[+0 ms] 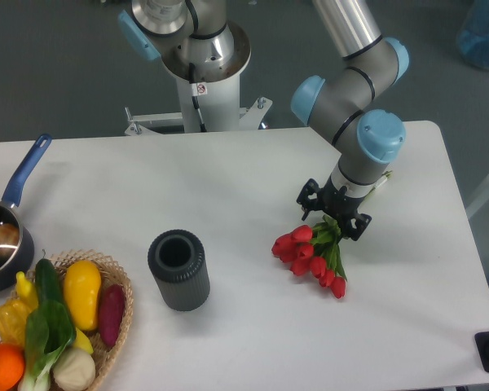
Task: Pick up the flowers from the table
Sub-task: 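Lower the open gripper onto the green stems of the red tulips, then close the gripper on the stems and lift the tulips off the table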
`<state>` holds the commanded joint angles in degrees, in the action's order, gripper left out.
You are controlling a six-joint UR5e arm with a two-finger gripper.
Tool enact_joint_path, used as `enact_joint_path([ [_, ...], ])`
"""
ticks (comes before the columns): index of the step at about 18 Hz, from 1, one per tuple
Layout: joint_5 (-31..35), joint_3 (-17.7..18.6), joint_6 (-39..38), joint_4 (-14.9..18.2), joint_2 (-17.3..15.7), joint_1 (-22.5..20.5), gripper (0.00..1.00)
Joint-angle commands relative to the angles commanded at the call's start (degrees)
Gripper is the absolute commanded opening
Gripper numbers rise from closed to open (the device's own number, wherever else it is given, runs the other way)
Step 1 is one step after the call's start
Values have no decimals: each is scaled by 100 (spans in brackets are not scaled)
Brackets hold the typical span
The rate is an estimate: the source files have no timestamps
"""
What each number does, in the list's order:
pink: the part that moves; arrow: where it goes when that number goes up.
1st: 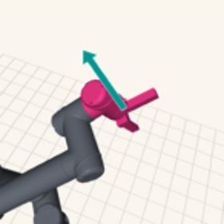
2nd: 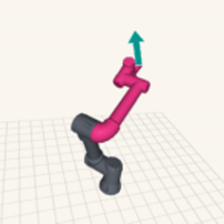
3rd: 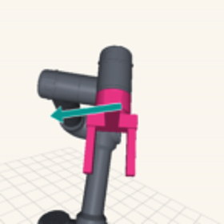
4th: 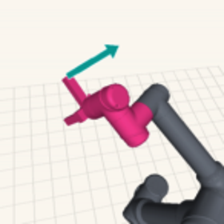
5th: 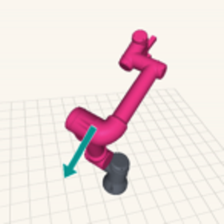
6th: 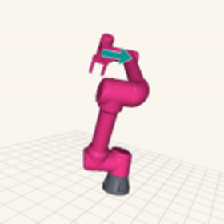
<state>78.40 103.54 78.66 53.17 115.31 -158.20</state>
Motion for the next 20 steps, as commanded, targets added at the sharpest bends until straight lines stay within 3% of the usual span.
enact_joint_path([
  [3, 0, -271, 27, 0, 0, 9, 0],
  [12, -61, -1212, -26, 184, -35, -9, 0],
  [14, -35, -1546, -26, 490, 0, 0, 0],
  [17, 166, -2178, 9, 1281, 96, 9, 0],
  [20, 193, -2452, 18, 1432, 114, -18, 0],
])
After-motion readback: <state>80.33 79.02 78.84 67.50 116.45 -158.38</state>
